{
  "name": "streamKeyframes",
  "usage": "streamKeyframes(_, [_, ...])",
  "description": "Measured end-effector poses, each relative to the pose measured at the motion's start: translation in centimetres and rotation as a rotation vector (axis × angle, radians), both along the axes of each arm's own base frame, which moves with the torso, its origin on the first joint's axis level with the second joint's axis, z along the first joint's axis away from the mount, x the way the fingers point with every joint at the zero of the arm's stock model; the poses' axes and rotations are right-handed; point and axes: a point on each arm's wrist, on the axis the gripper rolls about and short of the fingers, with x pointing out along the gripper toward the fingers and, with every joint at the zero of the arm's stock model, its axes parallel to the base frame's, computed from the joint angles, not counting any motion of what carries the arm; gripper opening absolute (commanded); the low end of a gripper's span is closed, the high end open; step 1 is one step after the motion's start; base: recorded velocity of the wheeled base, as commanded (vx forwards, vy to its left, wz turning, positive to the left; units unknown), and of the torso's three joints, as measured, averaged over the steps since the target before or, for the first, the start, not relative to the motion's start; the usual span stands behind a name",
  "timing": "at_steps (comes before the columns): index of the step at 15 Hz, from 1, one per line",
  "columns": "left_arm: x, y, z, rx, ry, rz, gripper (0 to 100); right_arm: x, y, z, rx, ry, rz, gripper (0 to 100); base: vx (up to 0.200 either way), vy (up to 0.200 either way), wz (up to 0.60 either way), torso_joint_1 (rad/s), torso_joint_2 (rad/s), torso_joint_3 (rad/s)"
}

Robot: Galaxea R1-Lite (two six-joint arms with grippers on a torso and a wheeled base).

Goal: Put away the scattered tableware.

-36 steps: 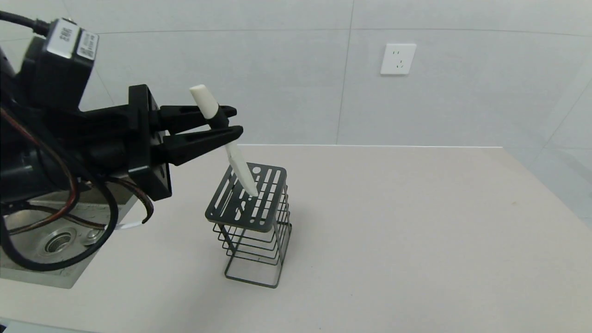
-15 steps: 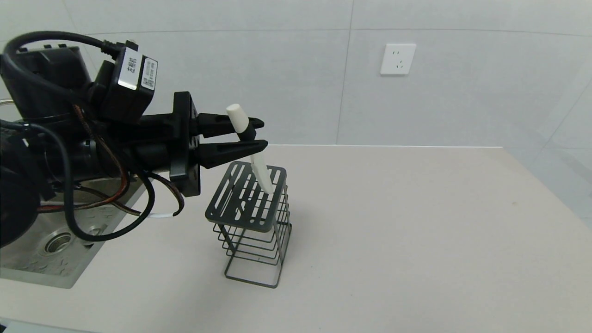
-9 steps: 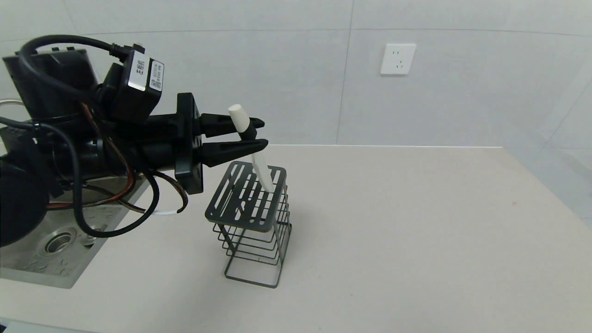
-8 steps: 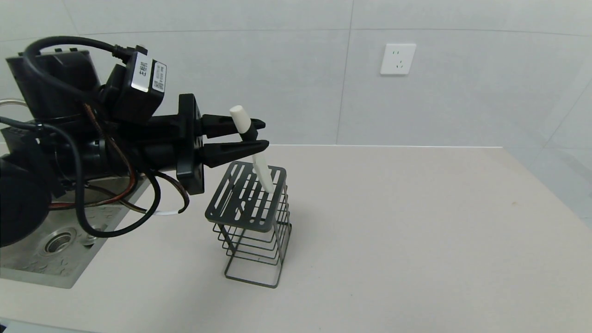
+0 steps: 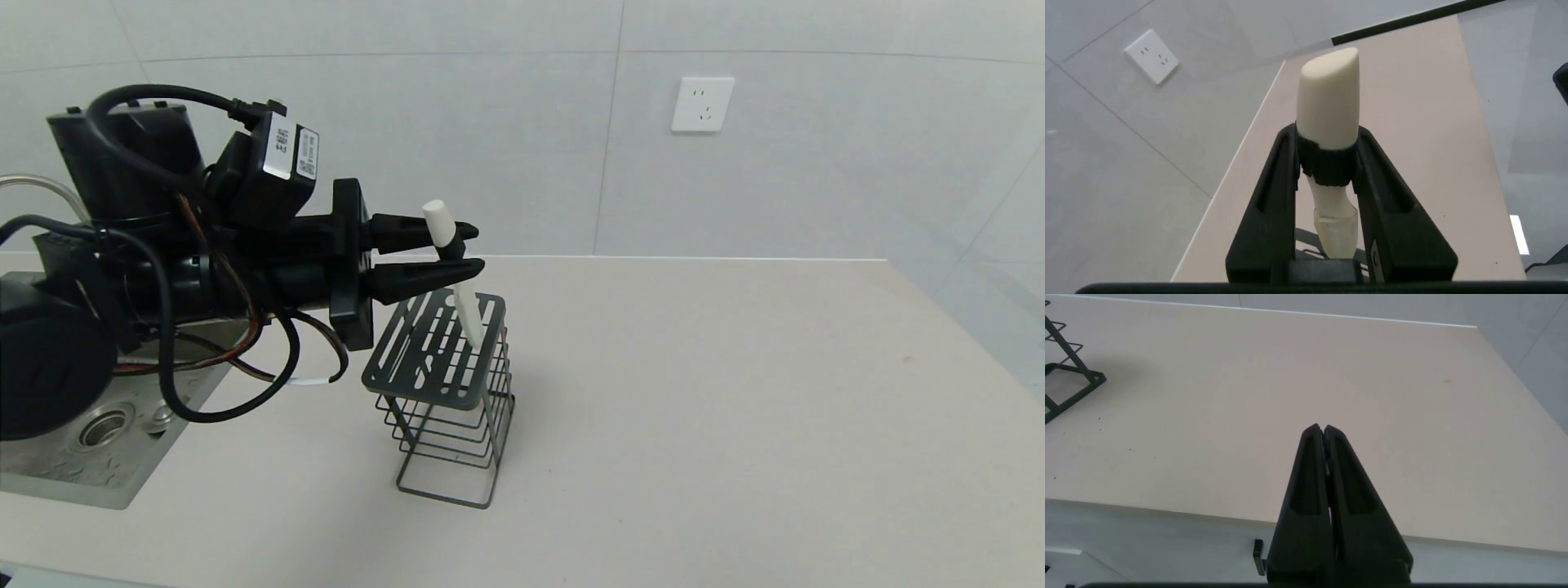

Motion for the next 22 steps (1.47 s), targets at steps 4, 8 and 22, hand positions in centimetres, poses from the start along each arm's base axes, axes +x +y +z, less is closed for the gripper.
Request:
streamKeyframes(4, [0.6,-0.3,-0.5,-0.003,-0.006,0.003,0,0.0,0.0,0.0,0.0,0.0,0.001,0,0.0,0.0,0.0,0.0,0.0,0.0])
streamKeyframes(8, [1.1,-0.5,-1.1,-0.001,-0.001,0.007,0,0.0,0.0,0.0,0.0,0.0,0.0,0,0.0,0.0,0.0,0.0,0.0,0.0])
streamKeyframes(22, [3.1,-1.0,-3.3,0.016,0.051,0.062,0,0.0,0.0,0.0,0.004,-0.001,0.001,0,0.0,0.0,0.0,0.0,0.0,0.0])
